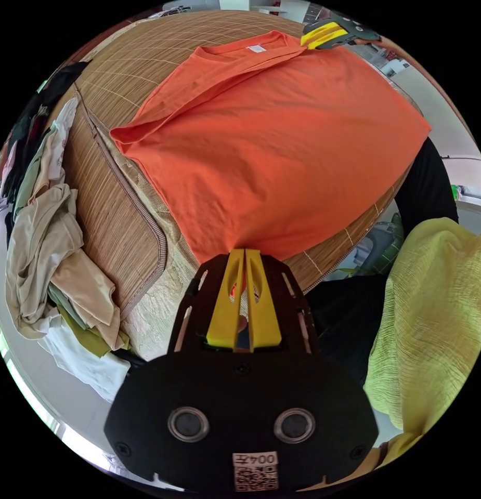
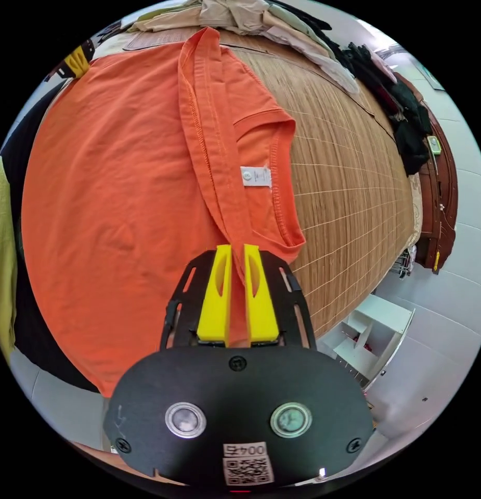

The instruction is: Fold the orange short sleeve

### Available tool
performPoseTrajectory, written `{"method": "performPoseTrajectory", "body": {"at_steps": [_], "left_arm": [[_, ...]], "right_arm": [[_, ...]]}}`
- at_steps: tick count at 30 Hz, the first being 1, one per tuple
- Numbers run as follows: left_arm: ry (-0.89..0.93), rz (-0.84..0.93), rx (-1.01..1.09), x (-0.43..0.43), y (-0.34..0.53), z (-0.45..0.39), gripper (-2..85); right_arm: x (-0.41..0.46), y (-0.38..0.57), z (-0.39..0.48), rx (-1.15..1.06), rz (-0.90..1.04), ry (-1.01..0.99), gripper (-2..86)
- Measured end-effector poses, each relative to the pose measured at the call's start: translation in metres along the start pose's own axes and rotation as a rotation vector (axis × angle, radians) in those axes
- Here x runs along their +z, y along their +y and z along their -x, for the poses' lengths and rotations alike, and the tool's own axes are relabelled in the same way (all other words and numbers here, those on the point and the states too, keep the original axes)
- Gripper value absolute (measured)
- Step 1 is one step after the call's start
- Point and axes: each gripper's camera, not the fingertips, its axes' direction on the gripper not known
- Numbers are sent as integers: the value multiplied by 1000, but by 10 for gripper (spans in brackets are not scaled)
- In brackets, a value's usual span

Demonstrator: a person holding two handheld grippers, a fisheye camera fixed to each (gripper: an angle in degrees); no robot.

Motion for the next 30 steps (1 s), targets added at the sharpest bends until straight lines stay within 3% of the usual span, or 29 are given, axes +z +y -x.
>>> {"method": "performPoseTrajectory", "body": {"at_steps": [9,12,15,20,25,30], "left_arm": [[-29,-27,14,-14,34,-34,5],[-69,-46,45,-19,48,-57,5],[-101,-78,47,-26,63,-79,7],[-229,-209,56,-68,92,-113,21],[-559,-287,91,-137,70,-129,78],[-850,-233,302,-128,16,-172,112]], "right_arm": [[5,-10,-75,305,90,14,65],[-29,17,-76,418,31,-9,62],[-72,55,-38,427,-11,-131,58],[-87,117,57,411,110,-281,53],[-62,158,79,597,60,-396,36],[-52,182,62,640,20,-463,31]]}}
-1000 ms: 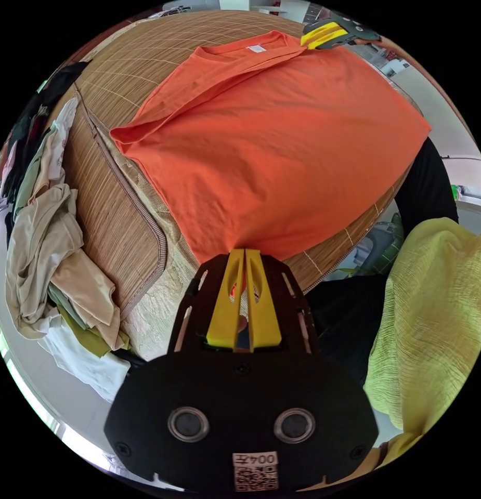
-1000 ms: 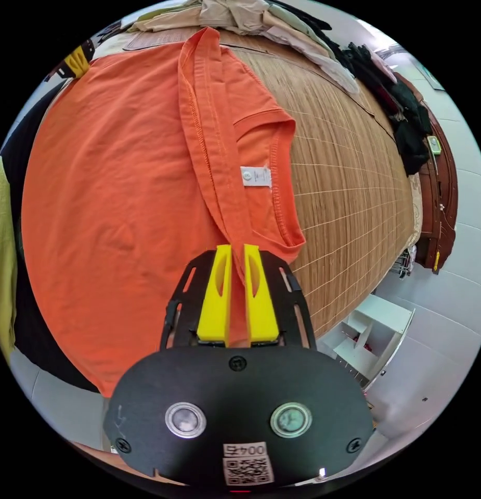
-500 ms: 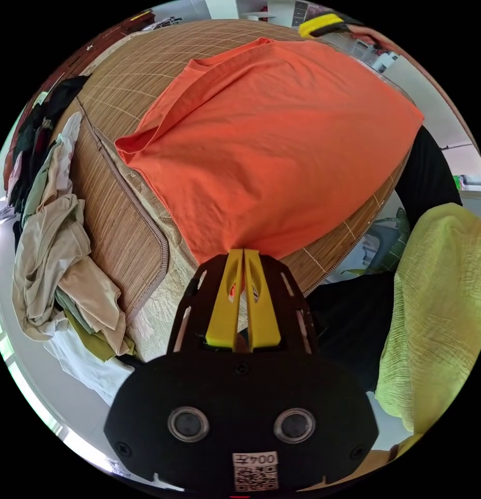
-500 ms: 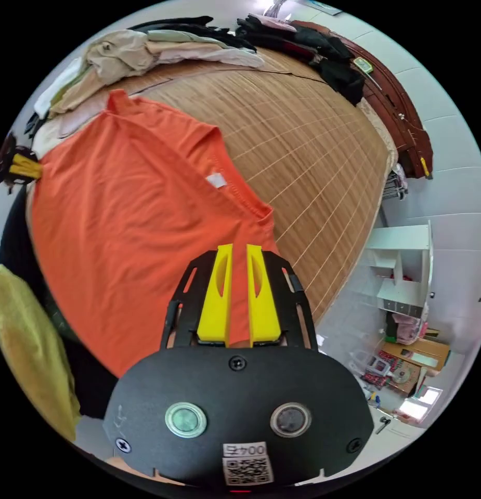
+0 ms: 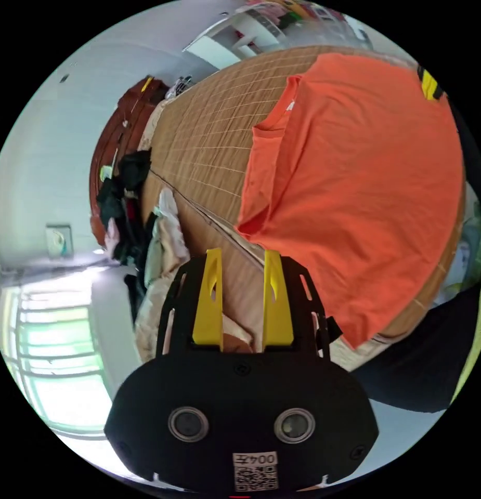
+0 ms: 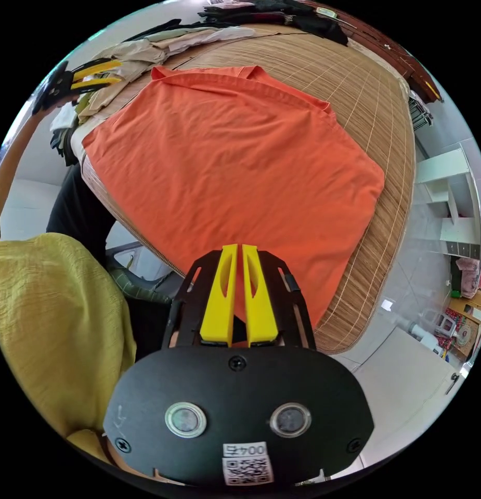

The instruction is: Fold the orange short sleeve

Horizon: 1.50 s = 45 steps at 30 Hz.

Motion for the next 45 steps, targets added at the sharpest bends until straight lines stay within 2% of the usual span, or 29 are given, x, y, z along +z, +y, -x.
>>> {"method": "performPoseTrajectory", "body": {"at_steps": [4,16,19,24,30,35,37,42,45], "left_arm": [[-104,25,218,8,-35,-42,114],[-111,57,428,-3,-63,-96,87],[-134,45,388,-7,-69,-88,30],[-123,111,269,4,-86,-58,16],[-99,154,208,26,-77,-51,31],[-1,178,14,32,-51,-10,74],[-30,177,-66,25,-38,8,81],[-32,67,-89,-4,-5,22,83],[-18,-24,-3,-24,6,0,82]], "right_arm": [[3,6,-10,-5,-6,16,29],[9,21,-46,7,-30,-5,26],[10,23,-51,4,-31,1,22],[13,27,-62,8,-30,-5,17],[16,33,-75,27,-39,-32,14],[18,35,-80,26,-39,-28,10],[18,34,-80,24,-37,-21,9],[19,34,-77,13,-24,9,8],[20,35,-74,9,-22,26,8]]}}
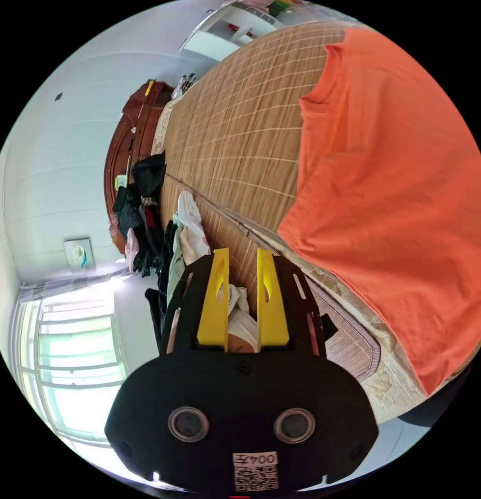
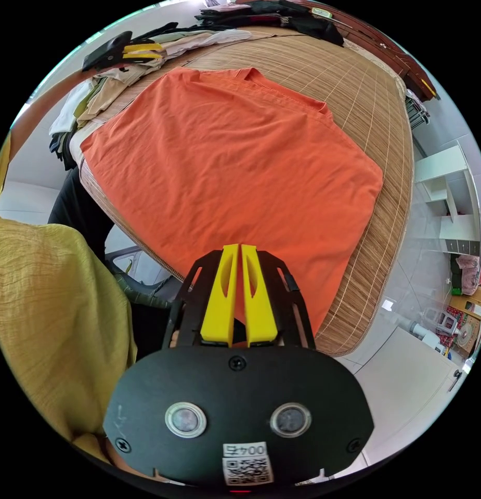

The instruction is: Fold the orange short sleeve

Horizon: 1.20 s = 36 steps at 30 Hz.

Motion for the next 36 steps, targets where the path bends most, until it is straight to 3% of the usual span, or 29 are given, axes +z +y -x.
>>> {"method": "performPoseTrajectory", "body": {"at_steps": [6,14,18,22,27,36], "left_arm": [[-20,2,214,7,-22,-38,98],[82,168,152,66,-53,-16,88],[77,84,48,0,-17,-11,78],[265,25,-61,-83,30,-58,49],[264,66,-25,-89,47,-141,17],[274,72,-94,-75,50,-123,8]], "right_arm": [[1,2,4,-7,4,22,8],[2,10,1,32,-19,-10,7],[-10,20,2,27,-70,-8,7],[-46,24,-22,55,-304,-105,15],[-69,-50,-30,-117,-389,-67,44],[-54,-241,3,-421,-235,86,65]]}}
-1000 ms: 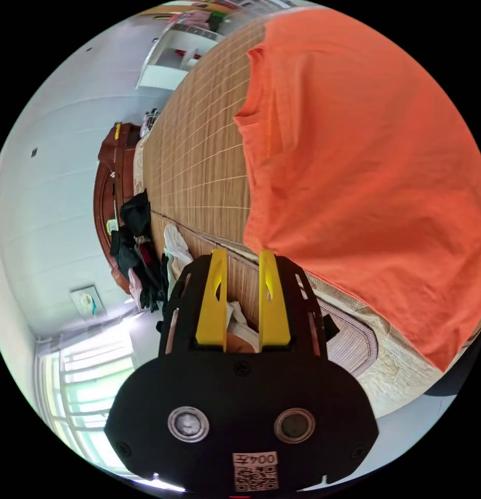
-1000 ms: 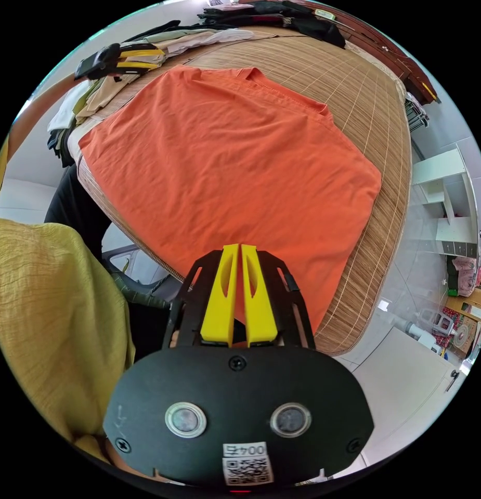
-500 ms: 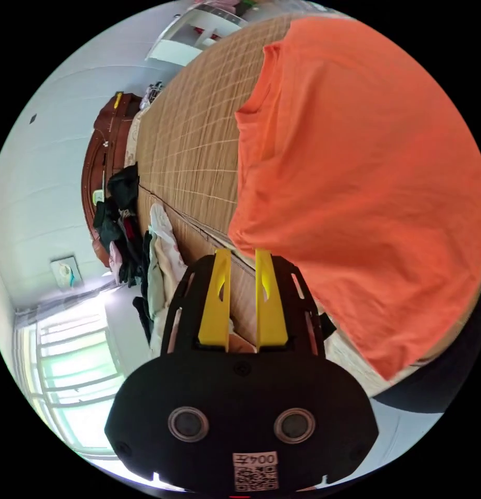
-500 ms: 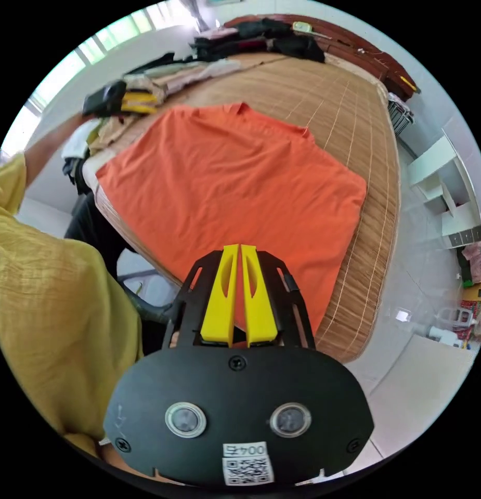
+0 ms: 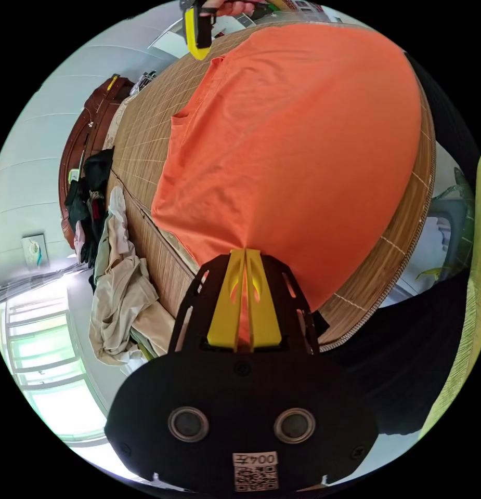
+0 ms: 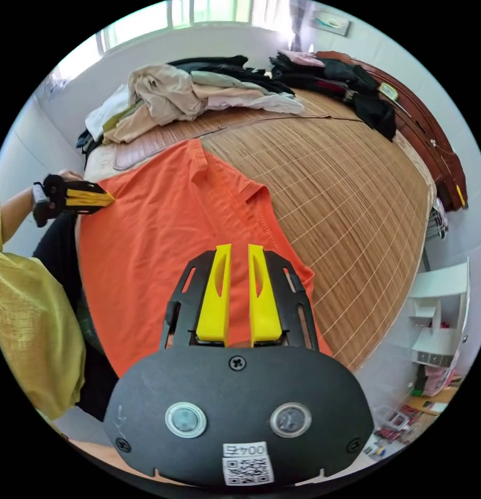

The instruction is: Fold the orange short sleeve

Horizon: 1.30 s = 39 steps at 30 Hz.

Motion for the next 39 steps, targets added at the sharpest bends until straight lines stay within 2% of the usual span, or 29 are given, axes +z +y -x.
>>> {"method": "performPoseTrajectory", "body": {"at_steps": [7,18,22,27,31,35,37,39], "left_arm": [[25,-9,-37,5,0,13,9],[45,2,-27,13,-13,21,8],[39,5,-25,14,-18,20,8],[34,12,-20,17,-24,18,8],[37,17,-25,19,-29,18,7],[44,22,-29,22,-33,19,5],[55,18,-43,23,-34,21,5],[81,5,-109,25,-31,27,4]], "right_arm": [[56,-52,10,-187,201,111,68],[71,-89,6,-225,230,17,67],[71,-84,23,-281,243,2,20],[67,-71,32,-263,207,26,5],[63,-59,23,-128,152,85,5],[90,-39,24,-27,225,111,53],[75,-19,21,45,150,136,61],[50,15,3,211,40,60,62]]}}
